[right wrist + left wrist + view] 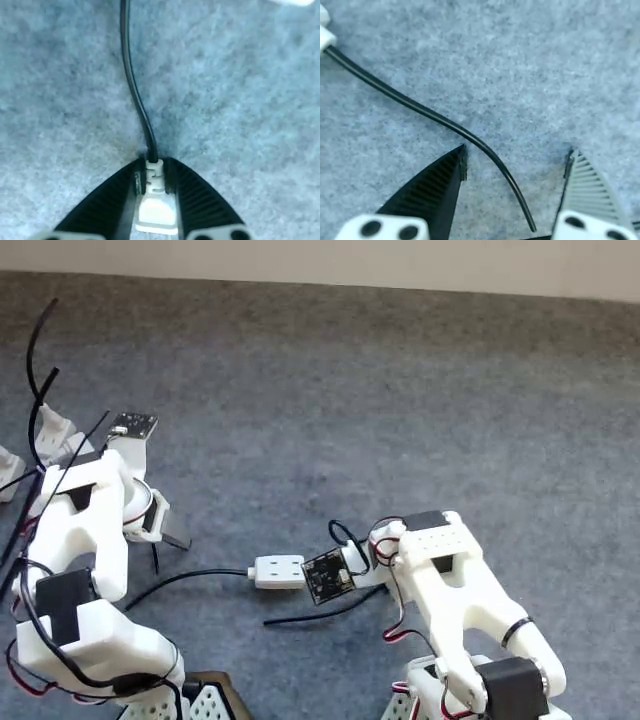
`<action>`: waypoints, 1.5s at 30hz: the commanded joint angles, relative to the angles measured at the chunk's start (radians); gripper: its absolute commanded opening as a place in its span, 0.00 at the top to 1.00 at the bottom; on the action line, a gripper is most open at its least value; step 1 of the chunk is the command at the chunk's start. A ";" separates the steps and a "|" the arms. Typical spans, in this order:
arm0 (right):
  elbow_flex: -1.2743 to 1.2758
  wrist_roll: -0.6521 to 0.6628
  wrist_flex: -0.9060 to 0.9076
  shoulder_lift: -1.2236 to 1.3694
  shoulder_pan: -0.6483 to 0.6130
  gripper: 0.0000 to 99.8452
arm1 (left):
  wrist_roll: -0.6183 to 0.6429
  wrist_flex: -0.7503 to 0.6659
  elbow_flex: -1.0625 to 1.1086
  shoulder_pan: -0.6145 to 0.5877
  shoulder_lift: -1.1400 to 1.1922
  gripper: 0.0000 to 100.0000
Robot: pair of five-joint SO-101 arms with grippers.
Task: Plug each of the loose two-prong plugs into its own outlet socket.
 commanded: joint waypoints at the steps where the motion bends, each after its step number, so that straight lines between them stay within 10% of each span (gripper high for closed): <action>1: -0.010 -0.150 -0.005 -0.004 0.028 0.99 | 0.009 -0.035 0.001 0.036 0.005 0.69; 10: -0.243 -0.738 0.162 -0.093 -0.001 0.99 | 0.002 -0.031 -0.005 0.056 -0.001 0.69; 17: -0.538 -0.551 0.843 -0.255 -0.153 0.99 | -0.141 0.170 -0.099 0.061 0.001 0.69; 34: -0.734 -1.646 0.509 -0.421 -0.216 0.99 | -0.055 0.336 -0.410 0.302 -0.005 0.69; 45: -0.108 -1.610 0.222 -0.943 -0.119 0.99 | 0.005 0.261 -0.332 0.446 -0.005 0.69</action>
